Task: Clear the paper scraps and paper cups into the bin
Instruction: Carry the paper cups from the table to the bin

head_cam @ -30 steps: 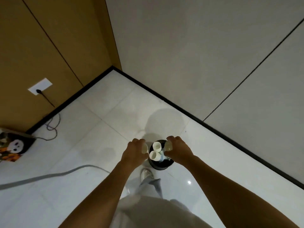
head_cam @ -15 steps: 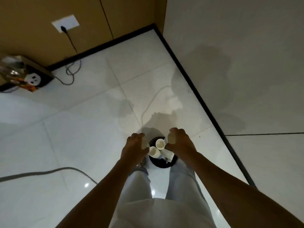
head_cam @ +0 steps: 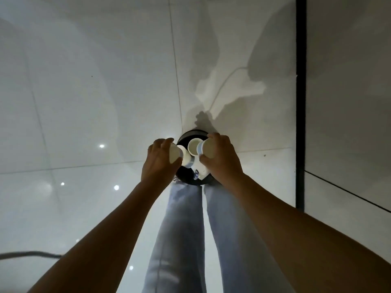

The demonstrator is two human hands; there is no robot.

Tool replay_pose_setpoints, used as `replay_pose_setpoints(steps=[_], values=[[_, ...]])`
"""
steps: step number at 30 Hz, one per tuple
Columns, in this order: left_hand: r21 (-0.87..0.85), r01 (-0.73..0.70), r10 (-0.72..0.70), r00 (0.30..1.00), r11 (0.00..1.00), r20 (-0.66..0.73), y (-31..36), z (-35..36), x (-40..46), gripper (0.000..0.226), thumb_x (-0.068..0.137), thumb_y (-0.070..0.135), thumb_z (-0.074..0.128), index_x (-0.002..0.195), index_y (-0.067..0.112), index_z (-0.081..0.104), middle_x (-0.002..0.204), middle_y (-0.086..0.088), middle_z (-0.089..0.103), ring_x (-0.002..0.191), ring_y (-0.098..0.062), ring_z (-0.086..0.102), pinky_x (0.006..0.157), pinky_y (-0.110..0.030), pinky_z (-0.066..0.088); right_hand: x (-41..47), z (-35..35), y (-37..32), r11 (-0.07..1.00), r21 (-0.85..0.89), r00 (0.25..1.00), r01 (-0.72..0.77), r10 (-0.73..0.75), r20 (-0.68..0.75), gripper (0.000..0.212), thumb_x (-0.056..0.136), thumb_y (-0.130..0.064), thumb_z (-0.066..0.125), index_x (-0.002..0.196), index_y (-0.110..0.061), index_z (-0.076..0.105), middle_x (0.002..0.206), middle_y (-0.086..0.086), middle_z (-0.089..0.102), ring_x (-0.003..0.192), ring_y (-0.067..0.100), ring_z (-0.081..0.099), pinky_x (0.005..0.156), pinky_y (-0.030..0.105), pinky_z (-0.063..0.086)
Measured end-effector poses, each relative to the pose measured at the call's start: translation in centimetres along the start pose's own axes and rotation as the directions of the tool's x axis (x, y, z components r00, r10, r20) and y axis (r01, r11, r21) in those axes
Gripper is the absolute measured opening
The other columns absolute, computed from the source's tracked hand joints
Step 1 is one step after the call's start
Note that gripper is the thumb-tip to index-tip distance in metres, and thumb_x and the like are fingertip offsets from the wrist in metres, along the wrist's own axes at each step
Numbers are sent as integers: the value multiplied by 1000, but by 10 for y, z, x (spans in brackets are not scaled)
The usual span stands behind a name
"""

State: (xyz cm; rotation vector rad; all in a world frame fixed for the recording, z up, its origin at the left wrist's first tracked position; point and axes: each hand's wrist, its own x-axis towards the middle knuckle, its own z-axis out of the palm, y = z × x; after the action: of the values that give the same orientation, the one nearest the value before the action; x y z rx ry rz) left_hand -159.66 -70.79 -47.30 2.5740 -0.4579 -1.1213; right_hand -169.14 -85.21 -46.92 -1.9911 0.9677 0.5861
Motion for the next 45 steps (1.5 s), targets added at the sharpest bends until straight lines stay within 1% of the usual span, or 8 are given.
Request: replay_pose_setpoints(steps=[6, 12, 16, 25, 29, 34, 40, 45], values=[[-83, 46, -48, 998, 996, -29, -35, 71, 51, 61, 82, 21, 71, 136, 17, 44, 137, -6, 42, 127, -24, 38, 91, -30, 38, 68, 63, 45, 998, -20, 997, 60, -59, 51, 64, 81, -24, 71, 136, -19, 40, 134, 7, 43, 121, 26, 46, 85, 30, 42], [-105, 112, -116, 993, 988, -30, -66, 116, 74, 65, 81, 20, 73, 138, 14, 42, 140, -9, 41, 129, -27, 36, 97, -33, 38, 104, 109, 77, 964, -214, 984, 160, -139, 108, 62, 84, -28, 68, 137, -21, 38, 139, 5, 39, 126, 26, 41, 83, 28, 35], [-93, 71, -68, 997, 993, 35, -77, 129, 84, 66, 82, 21, 72, 140, 14, 41, 141, -11, 42, 128, -29, 40, 100, -36, 40, 112, 125, 86, 930, -288, 968, 228, -185, 169, 60, 87, -26, 66, 139, -23, 36, 144, 3, 34, 132, 26, 35, 93, 35, 42], [-93, 77, -64, 990, 993, 128, -86, 140, 98, 76, 80, 30, 74, 144, 20, 35, 146, -6, 37, 128, -28, 41, 102, -39, 44, 118, 140, 99, 909, -359, 973, 209, -158, 167, 67, 90, -28, 64, 146, -21, 27, 151, 4, 26, 141, 24, 24, 106, 36, 37], [-82, 85, -78, 993, 993, 86, -86, 130, 83, 80, 79, 37, 73, 146, 23, 31, 153, -5, 28, 137, -27, 30, 107, -41, 38, 112, 136, 86, 910, -368, 974, 192, -131, 182, 72, 90, -31, 64, 149, -21, 23, 154, 5, 24, 142, 24, 22, 109, 36, 33], [-103, 66, -63, 997, 992, 35, -81, 99, 42, 69, 84, 33, 68, 143, 19, 36, 147, -5, 39, 134, -23, 35, 106, -34, 35, 83, 107, 52, 912, -354, 971, 206, -145, 191, 71, 91, -25, 62, 150, -18, 23, 154, 7, 24, 141, 26, 25, 109, 36, 35], [-145, 122, -128, 991, 982, -30, -55, 23, -29, 61, 89, 33, 62, 142, 16, 38, 147, -6, 39, 137, -22, 31, 109, -32, 31, 19, 31, -8, 894, -377, 966, 241, -185, 179, 67, 89, -22, 62, 147, -19, 29, 146, 4, 35, 131, 25, 38, 103, 35, 40], [-152, 167, -187, 975, 974, -124, -29, -47, -108, 60, 92, 34, 57, 144, 15, 35, 149, -7, 35, 138, -23, 30, 110, -31, 31, -51, -27, -71, 816, -447, 928, 368, -288, 237, 64, 90, -23, 60, 146, -21, 30, 147, 3, 35, 133, 24, 36, 106, 36, 40]])
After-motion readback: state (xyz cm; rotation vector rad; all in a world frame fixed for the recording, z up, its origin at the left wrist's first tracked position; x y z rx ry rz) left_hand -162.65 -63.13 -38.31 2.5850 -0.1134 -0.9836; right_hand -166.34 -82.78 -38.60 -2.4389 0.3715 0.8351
